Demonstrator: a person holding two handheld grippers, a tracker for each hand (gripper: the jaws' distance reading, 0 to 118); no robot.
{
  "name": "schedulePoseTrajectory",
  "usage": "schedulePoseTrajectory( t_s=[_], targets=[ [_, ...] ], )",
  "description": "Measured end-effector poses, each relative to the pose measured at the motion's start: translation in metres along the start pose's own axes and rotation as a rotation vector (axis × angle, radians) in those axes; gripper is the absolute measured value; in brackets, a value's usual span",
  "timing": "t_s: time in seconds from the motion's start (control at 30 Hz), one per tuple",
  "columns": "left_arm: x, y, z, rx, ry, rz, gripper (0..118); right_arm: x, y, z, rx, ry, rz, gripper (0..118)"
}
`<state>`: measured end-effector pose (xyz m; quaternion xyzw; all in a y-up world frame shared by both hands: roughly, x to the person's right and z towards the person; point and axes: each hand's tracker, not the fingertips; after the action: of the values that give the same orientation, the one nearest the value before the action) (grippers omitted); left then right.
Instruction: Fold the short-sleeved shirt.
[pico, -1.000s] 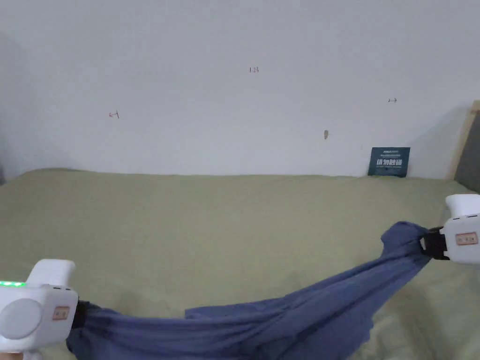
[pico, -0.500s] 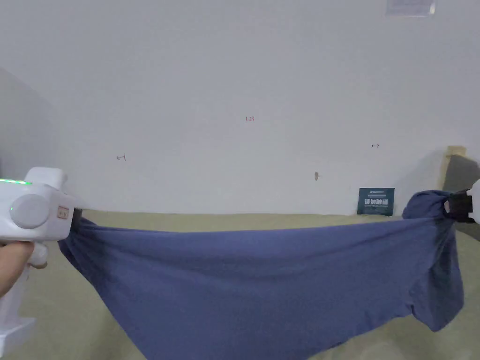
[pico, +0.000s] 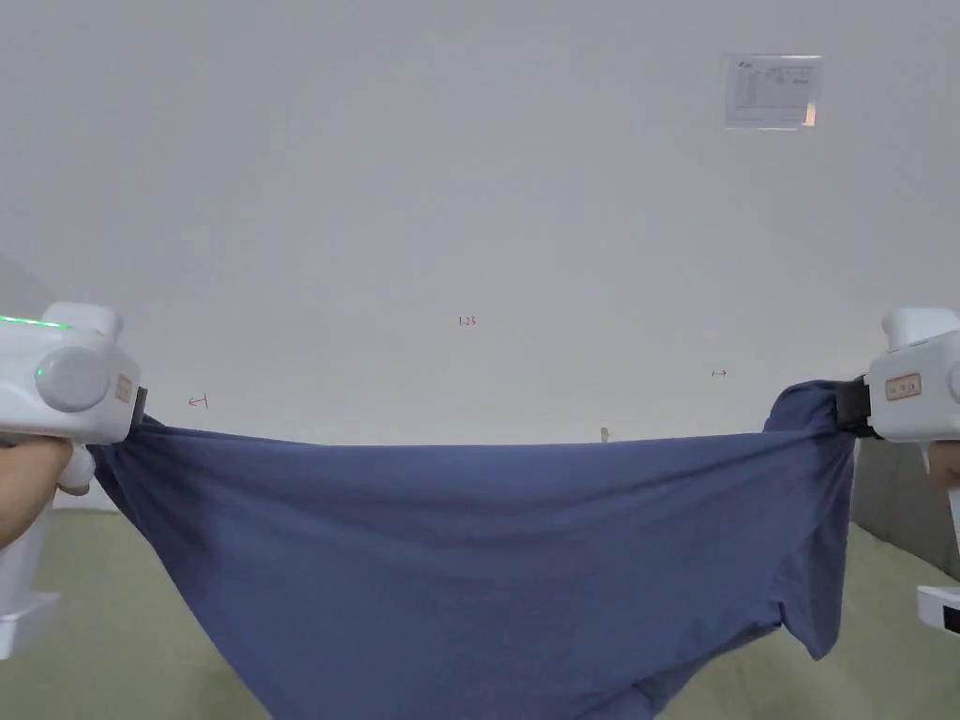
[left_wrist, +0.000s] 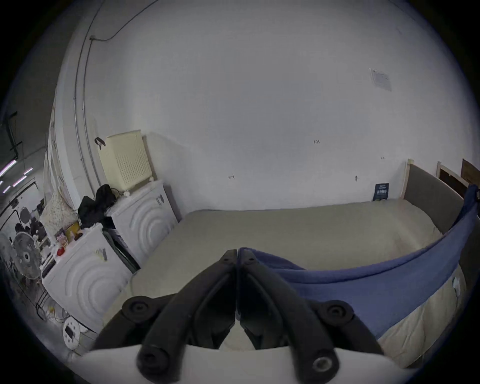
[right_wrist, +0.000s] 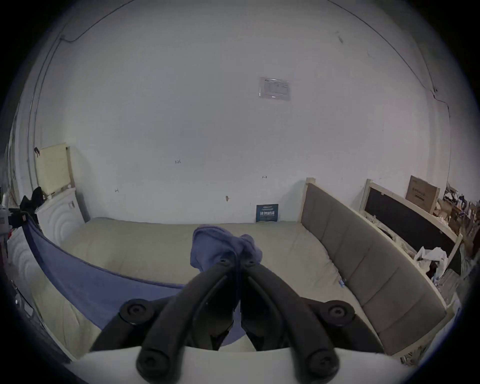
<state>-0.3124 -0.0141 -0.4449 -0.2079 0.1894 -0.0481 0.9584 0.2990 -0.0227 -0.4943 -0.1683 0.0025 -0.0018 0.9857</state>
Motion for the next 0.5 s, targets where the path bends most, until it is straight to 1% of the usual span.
schedulePoseTrajectory(
  t_s=[0.17,0.3,0.5],
  targets=[
    [0.013,0.021,-0.032,0.008,0.022,0.014,0,-0.010,0.023,-0.037,0.011,-0.027,0.011,4],
    [0.024,0.030,-0.060,0.012,0.041,0.012,0,-0.017,0.033,-0.066,0.005,-0.038,-0.015,4],
    [0.039,0.029,-0.106,-0.015,0.072,-0.013,0,-0.027,0.031,-0.115,-0.014,-0.054,0.015,4]
  ],
)
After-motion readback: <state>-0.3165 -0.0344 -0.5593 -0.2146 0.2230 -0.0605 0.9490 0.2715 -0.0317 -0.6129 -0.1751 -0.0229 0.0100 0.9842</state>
